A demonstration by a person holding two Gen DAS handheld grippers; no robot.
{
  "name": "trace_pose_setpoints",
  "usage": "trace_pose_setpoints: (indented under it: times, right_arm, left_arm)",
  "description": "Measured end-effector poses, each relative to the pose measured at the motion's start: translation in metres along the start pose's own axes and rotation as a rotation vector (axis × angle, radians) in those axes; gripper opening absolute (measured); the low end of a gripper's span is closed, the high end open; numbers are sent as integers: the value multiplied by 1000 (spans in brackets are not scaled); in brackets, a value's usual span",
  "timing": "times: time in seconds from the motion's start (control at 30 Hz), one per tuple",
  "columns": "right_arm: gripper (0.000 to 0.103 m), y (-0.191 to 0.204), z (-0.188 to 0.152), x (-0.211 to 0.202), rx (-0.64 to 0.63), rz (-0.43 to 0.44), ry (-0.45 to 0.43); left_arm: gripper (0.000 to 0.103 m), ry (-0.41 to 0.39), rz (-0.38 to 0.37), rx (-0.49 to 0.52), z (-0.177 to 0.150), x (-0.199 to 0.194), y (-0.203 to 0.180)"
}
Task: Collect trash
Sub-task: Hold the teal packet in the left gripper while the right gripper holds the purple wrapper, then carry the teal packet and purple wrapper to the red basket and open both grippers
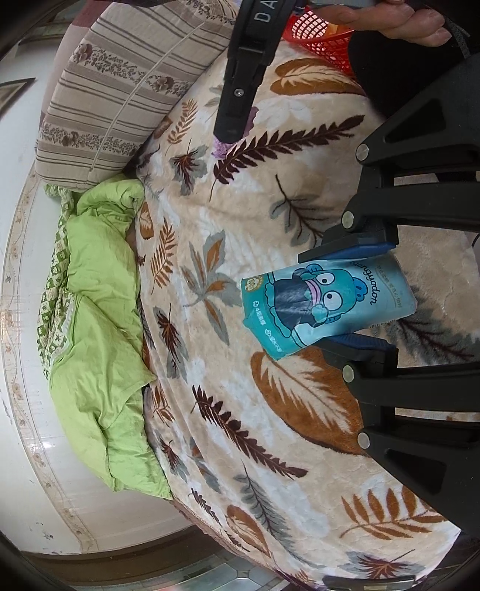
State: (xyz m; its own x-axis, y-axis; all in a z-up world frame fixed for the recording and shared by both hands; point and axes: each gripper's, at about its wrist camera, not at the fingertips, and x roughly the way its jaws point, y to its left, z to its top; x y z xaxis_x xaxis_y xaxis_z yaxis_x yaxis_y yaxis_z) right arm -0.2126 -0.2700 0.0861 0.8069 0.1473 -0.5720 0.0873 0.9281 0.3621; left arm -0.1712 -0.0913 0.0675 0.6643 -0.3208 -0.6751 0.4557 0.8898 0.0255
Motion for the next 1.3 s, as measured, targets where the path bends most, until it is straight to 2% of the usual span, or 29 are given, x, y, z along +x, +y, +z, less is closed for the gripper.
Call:
trace_pose_setpoints:
  times: [0.4,0.8,1.03,1.3]
  right_arm:
    - [34,-24,-5,-22,104,57,-5]
    - [34,-88,-17,-85,243,-27,-60]
    - [34,-110,-16,-112,291,-83,-89]
    - [34,-136,-28,-143,352,-156,-108]
  left_arm:
    - [32,5,-59,59,7,-11,-31]
    - [32,-7,-124,126,22,-20,-69]
    - [33,-51,-164,186,38,-34,-98]
    - [33,-63,-221,257,41,-41,-132]
